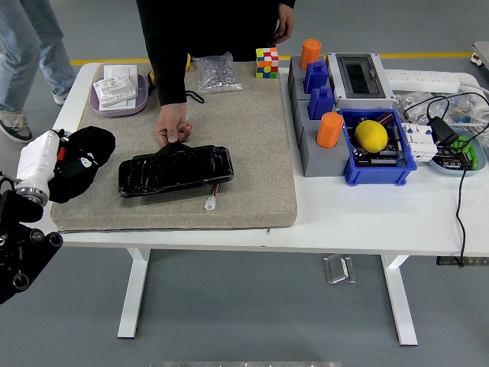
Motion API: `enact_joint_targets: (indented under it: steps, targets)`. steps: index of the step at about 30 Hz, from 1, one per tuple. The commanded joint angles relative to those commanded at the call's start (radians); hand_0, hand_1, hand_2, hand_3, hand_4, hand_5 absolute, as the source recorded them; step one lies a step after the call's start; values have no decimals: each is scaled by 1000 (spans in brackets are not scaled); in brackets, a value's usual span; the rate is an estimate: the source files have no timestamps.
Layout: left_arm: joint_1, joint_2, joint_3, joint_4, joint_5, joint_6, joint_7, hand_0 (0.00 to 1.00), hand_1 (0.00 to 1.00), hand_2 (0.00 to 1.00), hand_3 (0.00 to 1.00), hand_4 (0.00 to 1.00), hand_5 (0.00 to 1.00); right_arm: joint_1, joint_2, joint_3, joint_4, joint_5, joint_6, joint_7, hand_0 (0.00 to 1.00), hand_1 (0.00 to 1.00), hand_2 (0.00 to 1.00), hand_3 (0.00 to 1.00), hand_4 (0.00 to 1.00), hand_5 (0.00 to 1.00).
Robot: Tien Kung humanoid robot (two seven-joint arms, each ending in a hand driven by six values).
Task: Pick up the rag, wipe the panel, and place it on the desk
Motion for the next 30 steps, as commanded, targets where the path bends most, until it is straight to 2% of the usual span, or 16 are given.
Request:
enact_joint_targets:
  steps: [7, 11, 17, 25, 30]
  targets:
    - [30, 2, -14, -116, 50, -12, 52, 216, 125, 442, 349, 272, 2, -3, 0, 26, 0, -24, 1, -8, 720, 648, 681, 585, 968, 561]
    - [42, -9, -4, -152, 63, -16, 67, 212, 121, 444, 354, 273, 2, -7, 0, 32, 0, -29, 1, -8, 719, 647, 681, 585, 968, 561]
    - [37, -24, 35, -132, 52, -12, 68, 211, 120, 445, 355, 271, 2, -6, 2, 27, 0, -27, 1, -5, 719, 647, 681, 585, 969, 561]
    - [17, -24, 80, -118, 48, -8, 72, 211, 115, 446, 357, 268, 2, -7, -1, 34, 0, -36, 1, -9, 719, 646, 681, 585, 969, 561]
    - [-2, -33, 121, -99, 36, -10, 73, 210, 115, 448, 358, 266, 2, -4, -1, 26, 0, -31, 1, -7, 719, 647, 681, 585, 969, 561]
